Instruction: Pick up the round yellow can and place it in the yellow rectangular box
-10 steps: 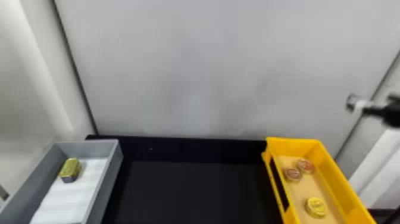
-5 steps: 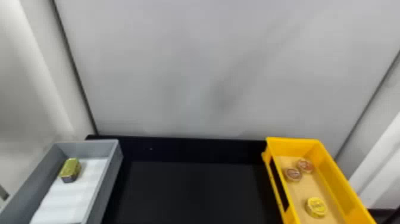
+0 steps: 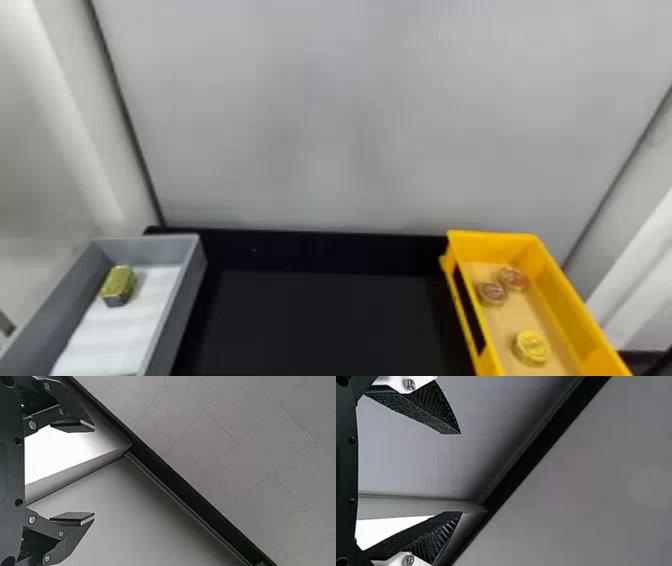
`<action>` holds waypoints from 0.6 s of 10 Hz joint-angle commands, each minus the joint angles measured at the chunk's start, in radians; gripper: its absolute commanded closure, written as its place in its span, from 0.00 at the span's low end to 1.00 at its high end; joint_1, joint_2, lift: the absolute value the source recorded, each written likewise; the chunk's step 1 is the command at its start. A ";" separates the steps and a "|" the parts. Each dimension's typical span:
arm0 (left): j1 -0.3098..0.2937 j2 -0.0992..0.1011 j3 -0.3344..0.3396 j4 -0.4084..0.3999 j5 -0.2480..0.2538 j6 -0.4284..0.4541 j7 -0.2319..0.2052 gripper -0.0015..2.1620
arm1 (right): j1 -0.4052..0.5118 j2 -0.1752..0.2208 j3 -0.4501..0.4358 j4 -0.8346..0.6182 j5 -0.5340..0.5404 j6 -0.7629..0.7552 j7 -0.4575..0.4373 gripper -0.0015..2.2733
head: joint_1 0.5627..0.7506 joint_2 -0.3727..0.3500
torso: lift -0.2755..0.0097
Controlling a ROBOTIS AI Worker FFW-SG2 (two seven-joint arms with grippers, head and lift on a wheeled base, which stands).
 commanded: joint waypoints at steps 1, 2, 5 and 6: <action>0.015 0.007 0.016 -0.003 0.000 0.004 0.001 0.21 | -0.045 -0.037 0.062 -0.028 0.046 -0.024 -0.001 0.02 | 0.06 0.45 | 0.97; 0.015 0.007 0.014 -0.003 0.000 0.006 0.001 0.21 | -0.045 -0.037 0.070 -0.028 0.057 -0.035 -0.001 0.02 | 0.06 0.45 | 0.97; 0.015 0.008 0.008 -0.002 0.000 0.006 0.003 0.21 | -0.047 -0.037 0.078 -0.025 0.059 -0.038 0.000 0.02 | 0.06 0.45 | 0.97; 0.015 0.008 0.005 0.000 0.000 0.006 0.004 0.21 | -0.042 -0.037 0.078 -0.027 0.059 -0.038 0.000 0.02 | 0.06 0.45 | 0.97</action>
